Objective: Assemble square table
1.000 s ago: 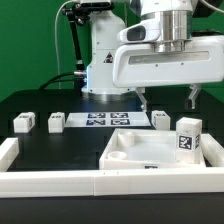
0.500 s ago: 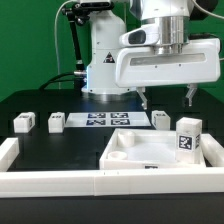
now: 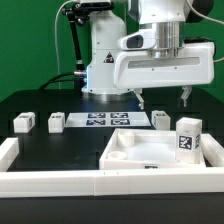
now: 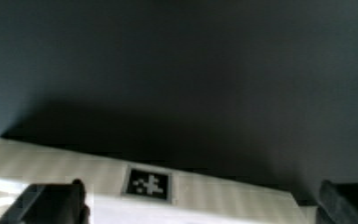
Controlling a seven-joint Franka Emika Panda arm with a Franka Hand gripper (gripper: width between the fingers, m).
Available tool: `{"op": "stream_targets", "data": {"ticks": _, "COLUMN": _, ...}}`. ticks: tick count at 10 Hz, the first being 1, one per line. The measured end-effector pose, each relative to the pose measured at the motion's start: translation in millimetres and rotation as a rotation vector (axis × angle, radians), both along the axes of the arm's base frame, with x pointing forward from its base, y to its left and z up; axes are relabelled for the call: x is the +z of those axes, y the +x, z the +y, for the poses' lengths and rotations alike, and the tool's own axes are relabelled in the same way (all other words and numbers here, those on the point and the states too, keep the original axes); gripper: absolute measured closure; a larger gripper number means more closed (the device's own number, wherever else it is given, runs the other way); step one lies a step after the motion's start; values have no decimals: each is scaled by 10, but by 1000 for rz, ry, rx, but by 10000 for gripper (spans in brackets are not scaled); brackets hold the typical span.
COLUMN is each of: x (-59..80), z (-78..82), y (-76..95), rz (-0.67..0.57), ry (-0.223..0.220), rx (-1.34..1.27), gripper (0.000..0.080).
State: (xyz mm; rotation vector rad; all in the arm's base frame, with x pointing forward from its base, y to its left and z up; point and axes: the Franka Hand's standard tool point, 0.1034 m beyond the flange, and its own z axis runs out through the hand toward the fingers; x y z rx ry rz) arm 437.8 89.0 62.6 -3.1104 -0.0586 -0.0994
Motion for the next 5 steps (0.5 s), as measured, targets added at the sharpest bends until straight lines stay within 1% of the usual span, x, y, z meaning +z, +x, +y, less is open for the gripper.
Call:
{"op": "stream_targets", "data": {"ticks": 3, "x": -24, "z": -5, "y": -38, "rz": 17, "ry": -1, "rx": 0, "gripper": 151}}
{"op": "stream_targets", "data": {"ticks": 5, "x": -28, "z": 28, "y": -66, "rz": 45, "ry": 2, "rx": 5, "gripper": 151}}
